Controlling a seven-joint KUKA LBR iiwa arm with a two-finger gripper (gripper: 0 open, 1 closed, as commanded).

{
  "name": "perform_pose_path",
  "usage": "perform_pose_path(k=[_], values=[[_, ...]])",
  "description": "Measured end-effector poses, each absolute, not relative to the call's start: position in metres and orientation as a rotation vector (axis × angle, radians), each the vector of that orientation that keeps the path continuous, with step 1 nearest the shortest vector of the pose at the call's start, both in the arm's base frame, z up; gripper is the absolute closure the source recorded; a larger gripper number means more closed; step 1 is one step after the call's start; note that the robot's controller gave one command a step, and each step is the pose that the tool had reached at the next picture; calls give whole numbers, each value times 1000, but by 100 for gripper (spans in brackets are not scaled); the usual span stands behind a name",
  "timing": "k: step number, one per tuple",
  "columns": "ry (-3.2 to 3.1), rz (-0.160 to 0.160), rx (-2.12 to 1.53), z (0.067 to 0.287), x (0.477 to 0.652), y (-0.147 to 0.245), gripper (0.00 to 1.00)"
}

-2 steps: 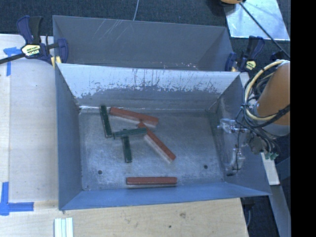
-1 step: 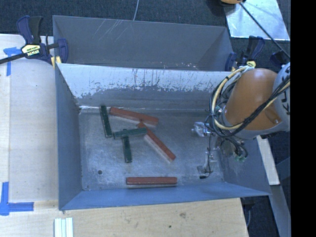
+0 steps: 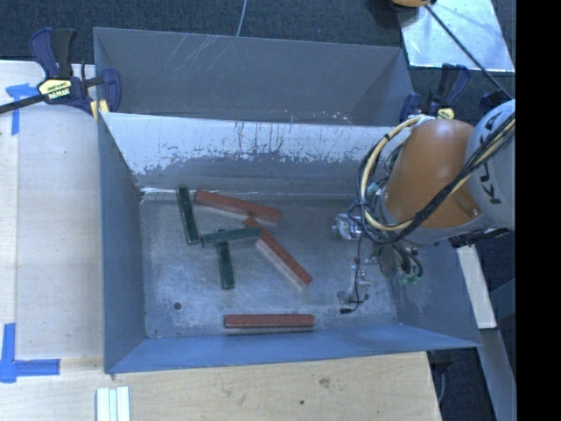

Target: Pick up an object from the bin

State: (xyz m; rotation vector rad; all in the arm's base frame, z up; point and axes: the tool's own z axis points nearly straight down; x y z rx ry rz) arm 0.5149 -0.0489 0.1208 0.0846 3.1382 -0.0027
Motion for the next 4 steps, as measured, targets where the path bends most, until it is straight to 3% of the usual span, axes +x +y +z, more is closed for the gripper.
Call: perform_pose_path(k=[1, 2, 4], values=[[3120, 0, 346, 73, 517, 11, 100], [3120, 0, 346, 73, 517, 11, 100], [3113, 0, 414, 168, 517, 15, 100]])
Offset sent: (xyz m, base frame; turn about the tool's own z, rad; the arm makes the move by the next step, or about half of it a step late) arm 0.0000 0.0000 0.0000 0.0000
